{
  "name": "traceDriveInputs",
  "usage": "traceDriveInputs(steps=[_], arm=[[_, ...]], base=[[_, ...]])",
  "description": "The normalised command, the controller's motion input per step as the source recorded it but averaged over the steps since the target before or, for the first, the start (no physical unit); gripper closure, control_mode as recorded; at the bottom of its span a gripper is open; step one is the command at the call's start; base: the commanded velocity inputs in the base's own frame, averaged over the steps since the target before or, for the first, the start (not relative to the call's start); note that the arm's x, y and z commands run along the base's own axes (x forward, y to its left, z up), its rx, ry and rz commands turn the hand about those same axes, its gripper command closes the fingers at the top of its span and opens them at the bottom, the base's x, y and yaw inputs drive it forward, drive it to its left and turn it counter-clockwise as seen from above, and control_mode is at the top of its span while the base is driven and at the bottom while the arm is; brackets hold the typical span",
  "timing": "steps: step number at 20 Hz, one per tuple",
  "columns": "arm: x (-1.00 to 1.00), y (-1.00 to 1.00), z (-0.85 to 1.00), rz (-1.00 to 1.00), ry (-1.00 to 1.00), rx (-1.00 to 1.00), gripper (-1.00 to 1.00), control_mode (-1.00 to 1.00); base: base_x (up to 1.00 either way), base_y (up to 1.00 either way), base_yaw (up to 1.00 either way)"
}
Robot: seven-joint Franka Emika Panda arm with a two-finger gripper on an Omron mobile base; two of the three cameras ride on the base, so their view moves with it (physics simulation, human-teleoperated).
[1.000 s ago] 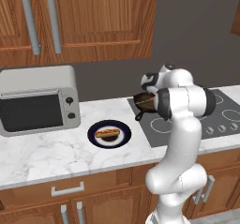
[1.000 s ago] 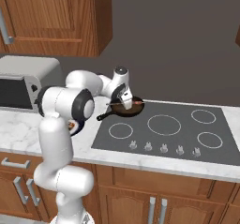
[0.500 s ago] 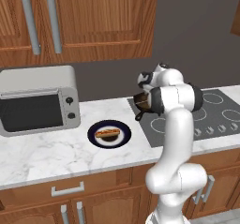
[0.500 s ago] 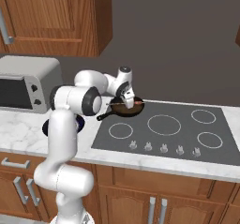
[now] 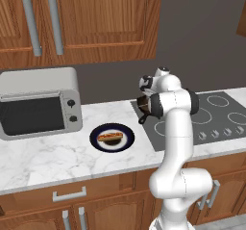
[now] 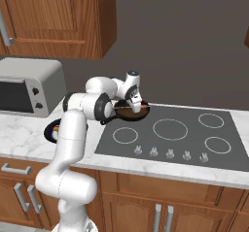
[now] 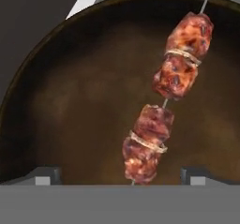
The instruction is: Place the cold items (eggplant and broccoli) from the fridge in one tupperware on the dining counter. Place the warm items (kebab skewer and hot dog) in the stove area in another tupperware.
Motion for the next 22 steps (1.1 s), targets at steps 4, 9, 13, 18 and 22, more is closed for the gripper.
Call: traceDriveInputs(steps=[4,9,13,18,22], arm=[[0.29,-0.26,-0.31,0.0,0.05,0.02,-1.0,-1.0],[0.4,-0.04,-0.26,0.0,0.03,0.0,-1.0,-1.0],[-0.05,0.02,-0.21,-0.05,0.01,0.0,1.0,-1.0],[-0.66,0.0,-0.05,-0.15,-0.17,0.04,1.0,-1.0],[-0.97,0.36,0.06,-0.24,-0.51,0.02,1.0,-1.0]], base=[[0.0,0.0,0.0],[0.0,0.0,0.0],[0.0,0.0,0.0],[0.0,0.0,0.0],[0.0,0.0,0.0]])
